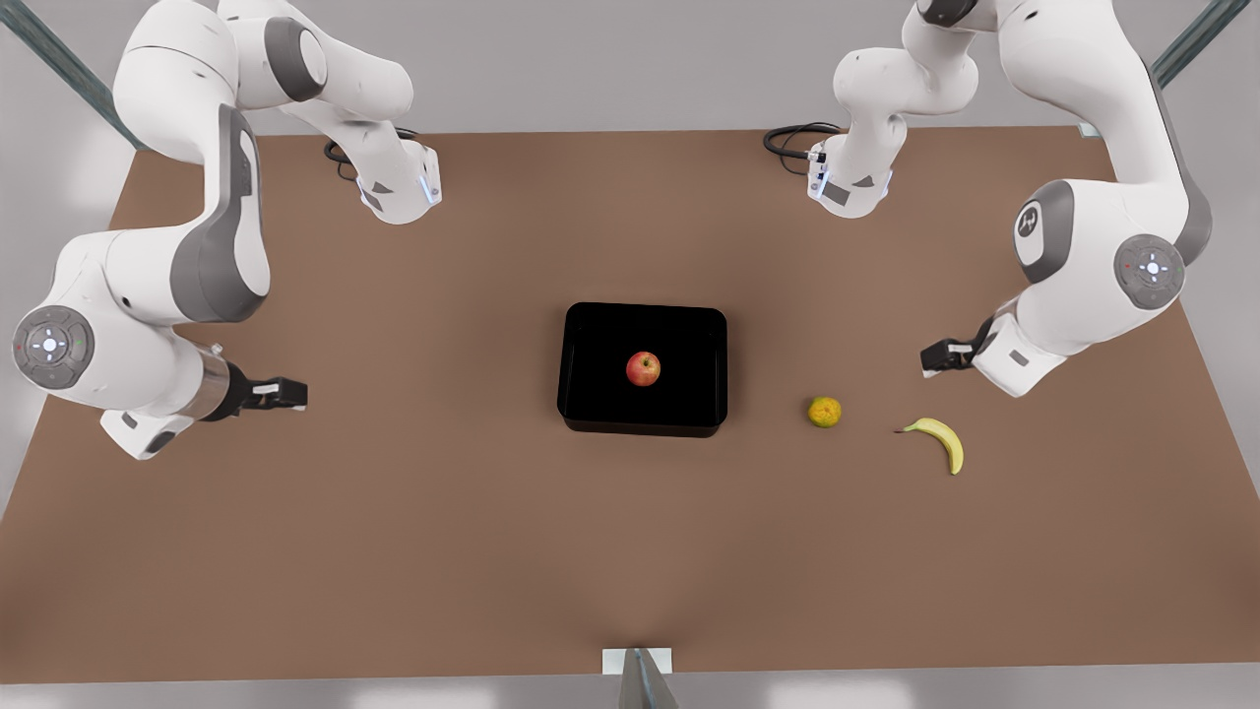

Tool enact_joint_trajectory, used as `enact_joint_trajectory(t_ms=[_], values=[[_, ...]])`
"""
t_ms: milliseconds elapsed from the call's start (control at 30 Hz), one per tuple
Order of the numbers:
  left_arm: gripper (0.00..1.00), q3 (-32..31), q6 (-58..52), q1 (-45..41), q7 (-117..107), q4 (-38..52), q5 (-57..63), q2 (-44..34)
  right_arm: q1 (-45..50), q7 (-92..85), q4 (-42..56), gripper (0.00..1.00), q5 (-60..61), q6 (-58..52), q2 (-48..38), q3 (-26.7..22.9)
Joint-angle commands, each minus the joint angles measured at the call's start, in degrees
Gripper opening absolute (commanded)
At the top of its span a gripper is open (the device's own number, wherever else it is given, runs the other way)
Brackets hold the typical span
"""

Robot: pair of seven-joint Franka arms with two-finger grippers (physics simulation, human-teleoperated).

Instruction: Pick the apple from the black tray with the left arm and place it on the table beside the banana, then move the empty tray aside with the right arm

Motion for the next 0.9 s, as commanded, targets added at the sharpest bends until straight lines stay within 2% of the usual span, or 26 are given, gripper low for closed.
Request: enact_joint_trajectory(t_ms=[0, 100, 200, 267, 333, 433, 567, 700, 733, 867], values=[[1.00, 0.00, 1.79, 0.00, 2.88, -0.33, -0.19, 0.15, -0.06, 0.28, 0.03, 1.00, -0.13, 0.74, -0.06, 0.01], [1.00, -0.26, 1.79, -1.76, 2.71, 0.46, -0.19, 1.73, -0.15, 0.28, 0.03, 1.00, -0.04, 0.75, 1.95, -0.17], [1.00, -0.44, 3.37, -15.55, -13.19, 5.11, -0.28, 6.03, -0.32, 0.28, 0.11, 1.00, -0.48, 3.73, 6.00, -0.43], [1.00, -0.35, 4.43, -23.11, -17.77, 8.45, 2.44, 9.72, -0.41, -0.07, 0.64, 1.00, -0.39, 3.03, 5.47, -1.84], [1.00, -0.79, 4.69, -29.88, -34.90, 13.47, 1.83, 17.11, -0.41, 0.20, 0.64, 1.00, -0.48, -0.13, 1.96, -1.22], [1.00, -3.69, 16.99, -34.28, -49.05, 14.00, 1.74, 23.26, -0.41, 0.28, 0.64, 1.00, -0.40, -3.39, 0.64, -1.31], [1.00, -3.69, 23.58, -36.65, -53.19, 13.91, 1.83, 27.92, -0.23, 0.37, 0.64, 1.00, -0.31, -3.39, 0.82, -1.14], [1.00, -3.43, 24.99, -37.26, -50.47, 7.59, 2.62, 27.31, -0.15, 0.28, 0.64, 1.00, -0.22, -3.39, 0.90, -1.14], [1.00, -3.43, 28.42, -37.97, -51.52, 5.30, 2.53, 27.04, -0.15, 0.37, 0.64, 1.00, -0.22, -3.39, 0.90, -1.14], [1.00, -3.43, 30.70, -39.11, -51.79, 2.66, 2.62, 27.48, -0.15, 0.02, 0.64, 1.00, -0.13, -3.39, 0.90, -1.14]])
